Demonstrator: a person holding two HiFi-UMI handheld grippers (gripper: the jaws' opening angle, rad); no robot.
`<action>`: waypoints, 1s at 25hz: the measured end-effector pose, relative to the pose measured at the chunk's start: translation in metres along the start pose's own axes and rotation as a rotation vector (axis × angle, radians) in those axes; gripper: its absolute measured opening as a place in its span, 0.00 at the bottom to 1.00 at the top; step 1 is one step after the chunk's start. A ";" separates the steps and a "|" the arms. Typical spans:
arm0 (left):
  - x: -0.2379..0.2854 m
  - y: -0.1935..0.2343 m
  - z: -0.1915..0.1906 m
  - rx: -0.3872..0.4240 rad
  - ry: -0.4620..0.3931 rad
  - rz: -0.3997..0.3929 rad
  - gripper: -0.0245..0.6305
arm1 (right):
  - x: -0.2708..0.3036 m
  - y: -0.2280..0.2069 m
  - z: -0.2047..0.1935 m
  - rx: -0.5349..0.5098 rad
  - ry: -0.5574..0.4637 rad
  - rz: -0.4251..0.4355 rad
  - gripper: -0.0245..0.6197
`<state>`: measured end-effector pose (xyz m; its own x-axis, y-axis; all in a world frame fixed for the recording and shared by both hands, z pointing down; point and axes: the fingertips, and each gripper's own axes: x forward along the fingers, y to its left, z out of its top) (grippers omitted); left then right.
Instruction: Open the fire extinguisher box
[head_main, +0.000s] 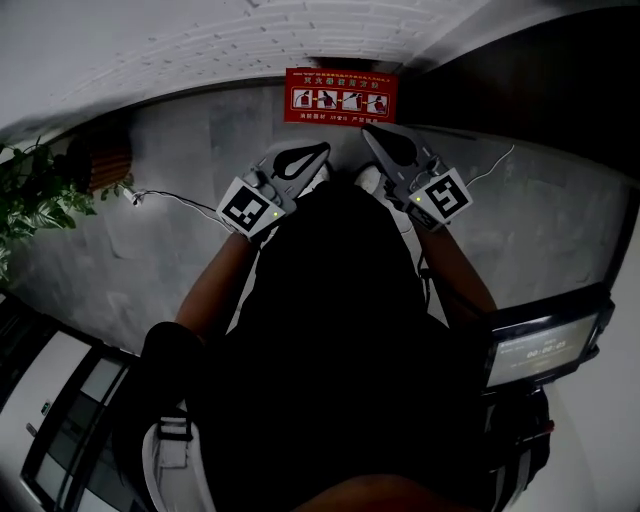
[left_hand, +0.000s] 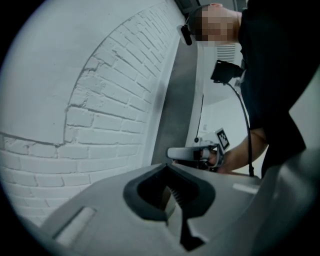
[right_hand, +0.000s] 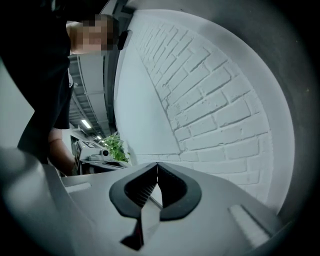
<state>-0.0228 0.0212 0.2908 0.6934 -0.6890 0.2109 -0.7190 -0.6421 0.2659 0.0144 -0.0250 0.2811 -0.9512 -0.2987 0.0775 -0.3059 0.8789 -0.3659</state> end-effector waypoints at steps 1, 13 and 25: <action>0.001 0.007 -0.006 -0.011 0.000 0.002 0.04 | 0.005 -0.004 -0.005 -0.007 0.010 -0.007 0.05; 0.038 0.052 -0.102 -0.092 0.025 -0.003 0.04 | 0.030 -0.056 -0.117 0.144 0.026 -0.118 0.05; 0.080 0.089 -0.214 -0.100 0.055 0.047 0.04 | 0.033 -0.117 -0.246 0.280 0.104 -0.219 0.05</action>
<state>-0.0215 -0.0192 0.5323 0.6628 -0.6962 0.2754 -0.7441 -0.5714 0.3463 0.0085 -0.0462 0.5546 -0.8680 -0.4162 0.2708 -0.4931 0.6585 -0.5686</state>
